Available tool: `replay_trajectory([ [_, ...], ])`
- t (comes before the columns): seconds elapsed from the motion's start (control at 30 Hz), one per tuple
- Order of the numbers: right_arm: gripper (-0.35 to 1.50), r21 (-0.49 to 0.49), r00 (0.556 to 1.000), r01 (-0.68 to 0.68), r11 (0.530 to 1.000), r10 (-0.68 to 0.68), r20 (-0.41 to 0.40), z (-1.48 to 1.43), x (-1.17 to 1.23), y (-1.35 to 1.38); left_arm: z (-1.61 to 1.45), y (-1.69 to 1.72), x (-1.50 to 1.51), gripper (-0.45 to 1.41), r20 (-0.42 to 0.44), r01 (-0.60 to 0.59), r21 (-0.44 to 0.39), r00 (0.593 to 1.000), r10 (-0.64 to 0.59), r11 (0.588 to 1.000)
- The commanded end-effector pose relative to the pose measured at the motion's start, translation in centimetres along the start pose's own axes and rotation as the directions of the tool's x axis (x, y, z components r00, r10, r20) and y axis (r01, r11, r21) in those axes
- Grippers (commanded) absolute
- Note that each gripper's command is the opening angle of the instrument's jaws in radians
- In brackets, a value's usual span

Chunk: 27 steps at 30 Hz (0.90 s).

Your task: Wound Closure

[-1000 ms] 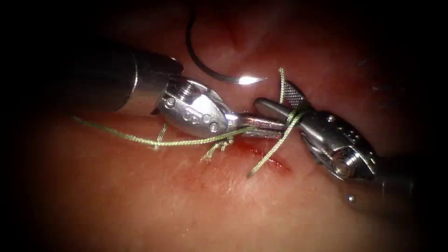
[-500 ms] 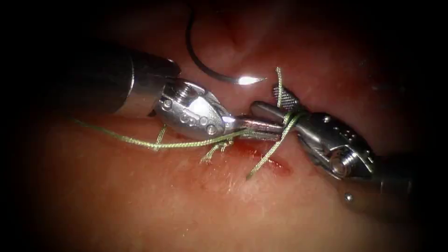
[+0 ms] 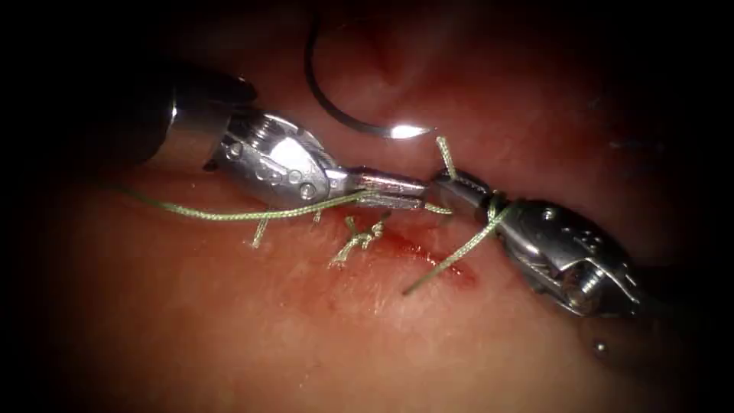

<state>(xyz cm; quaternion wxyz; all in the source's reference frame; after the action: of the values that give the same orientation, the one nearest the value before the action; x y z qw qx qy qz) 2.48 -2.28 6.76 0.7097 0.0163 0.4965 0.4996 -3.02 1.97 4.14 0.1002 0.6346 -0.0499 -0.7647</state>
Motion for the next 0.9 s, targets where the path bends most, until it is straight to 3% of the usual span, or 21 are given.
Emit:
replay_trajectory([
  [0.03, -0.35, -0.006, 1.0, 0.01, 1.0, -0.01, -0.002, 0.05, -0.05, -0.12, 0.02, -0.07, -0.1, -0.45, 0.009, 0.016, 0.013, 1.0, -0.016, 1.0],
  [0.13, -0.35, -0.047, 0.996, 0.086, 0.995, -0.086, 0.014, 0.06, -0.07, -0.34, -0.03, -0.23, -0.28, -0.45, 0.049, 0.042, 0.011, 0.998, -0.043, 0.999],
  [0.3, -0.35, -0.112, 0.962, 0.26, 0.959, -0.247, 0.119, 0.07, -0.08, -0.84, 0.04, -0.6, -0.53, -0.45, 0.073, 0.051, 0.022, 0.996, -0.052, 0.998],
  [0.67, -0.35, -0.105, 0.938, 0.325, 0.94, -0.307, 0.16, -0.21, -0.2, -1.06, 0.42, -1.46, -1.14, -0.45, 0.131, 0.08, 0.088, 0.987, -0.091, 0.993],
  [0.9, -0.35, -0.1, 0.928, 0.343, 0.934, -0.32, 0.19, -0.3, -0.39, -1.2, 0.65, -1.56, -1.45, -0.45, 0.148, 0.097, 0.095, 0.983, -0.11, 0.991],
])
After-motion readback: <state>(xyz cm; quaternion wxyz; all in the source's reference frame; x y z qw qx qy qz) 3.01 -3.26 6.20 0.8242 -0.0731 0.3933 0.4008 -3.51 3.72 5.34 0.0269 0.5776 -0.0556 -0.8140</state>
